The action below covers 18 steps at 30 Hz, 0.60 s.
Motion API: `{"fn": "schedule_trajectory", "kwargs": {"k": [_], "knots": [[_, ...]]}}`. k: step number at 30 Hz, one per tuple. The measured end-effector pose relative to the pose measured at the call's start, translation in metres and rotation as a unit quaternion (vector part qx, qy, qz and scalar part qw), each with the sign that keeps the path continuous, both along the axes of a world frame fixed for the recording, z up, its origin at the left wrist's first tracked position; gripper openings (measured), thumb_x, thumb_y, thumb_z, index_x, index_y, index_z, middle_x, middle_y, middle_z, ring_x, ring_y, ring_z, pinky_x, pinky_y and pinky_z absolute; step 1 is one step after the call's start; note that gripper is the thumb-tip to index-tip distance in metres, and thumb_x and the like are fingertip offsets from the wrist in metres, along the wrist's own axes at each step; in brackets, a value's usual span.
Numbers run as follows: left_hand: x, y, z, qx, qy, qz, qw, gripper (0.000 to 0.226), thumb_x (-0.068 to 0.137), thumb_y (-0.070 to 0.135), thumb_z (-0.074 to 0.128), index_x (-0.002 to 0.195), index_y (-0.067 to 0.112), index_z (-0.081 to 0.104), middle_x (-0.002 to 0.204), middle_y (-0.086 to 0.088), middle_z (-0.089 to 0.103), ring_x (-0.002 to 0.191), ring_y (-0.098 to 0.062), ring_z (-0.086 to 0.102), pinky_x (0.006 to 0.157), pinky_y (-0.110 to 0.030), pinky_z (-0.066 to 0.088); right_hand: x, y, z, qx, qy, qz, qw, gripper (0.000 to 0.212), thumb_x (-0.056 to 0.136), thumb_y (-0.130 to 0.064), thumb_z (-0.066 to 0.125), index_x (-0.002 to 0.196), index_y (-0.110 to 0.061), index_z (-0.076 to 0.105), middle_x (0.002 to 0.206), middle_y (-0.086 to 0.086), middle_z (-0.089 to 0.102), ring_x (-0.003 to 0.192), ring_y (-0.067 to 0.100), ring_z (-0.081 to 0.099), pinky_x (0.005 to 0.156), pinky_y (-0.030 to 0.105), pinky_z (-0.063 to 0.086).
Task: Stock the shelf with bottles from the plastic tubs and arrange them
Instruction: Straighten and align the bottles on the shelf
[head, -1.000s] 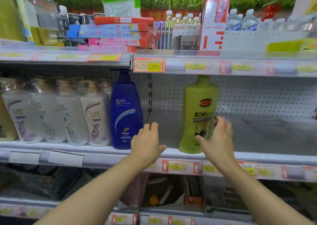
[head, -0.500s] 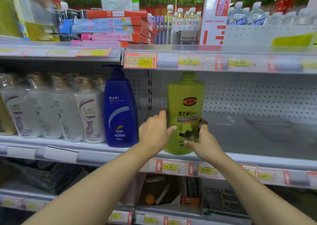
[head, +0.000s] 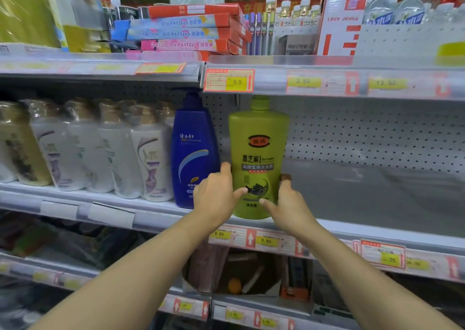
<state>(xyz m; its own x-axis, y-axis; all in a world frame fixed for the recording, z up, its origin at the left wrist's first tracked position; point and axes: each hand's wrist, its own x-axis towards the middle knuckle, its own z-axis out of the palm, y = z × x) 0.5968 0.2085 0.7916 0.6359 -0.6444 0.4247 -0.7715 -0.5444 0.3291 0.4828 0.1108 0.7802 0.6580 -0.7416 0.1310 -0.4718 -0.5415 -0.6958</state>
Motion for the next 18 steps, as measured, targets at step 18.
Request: {"fn": "schedule_trajectory", "kwargs": {"k": [18], "knots": [[0.014, 0.002, 0.002, 0.039, -0.086, 0.029, 0.995, 0.055, 0.088, 0.050, 0.059, 0.127, 0.016, 0.039, 0.101, -0.002, 0.066, 0.094, -0.023, 0.064, 0.064, -0.032, 0.043, 0.006, 0.002, -0.004, -0.055, 0.048, -0.009, 0.997, 0.056, 0.088, -0.028, 0.065, 0.128, -0.018, 0.028, 0.119, 0.009, 0.056, 0.106, 0.030, 0.058, 0.089, 0.045, 0.051]]}}
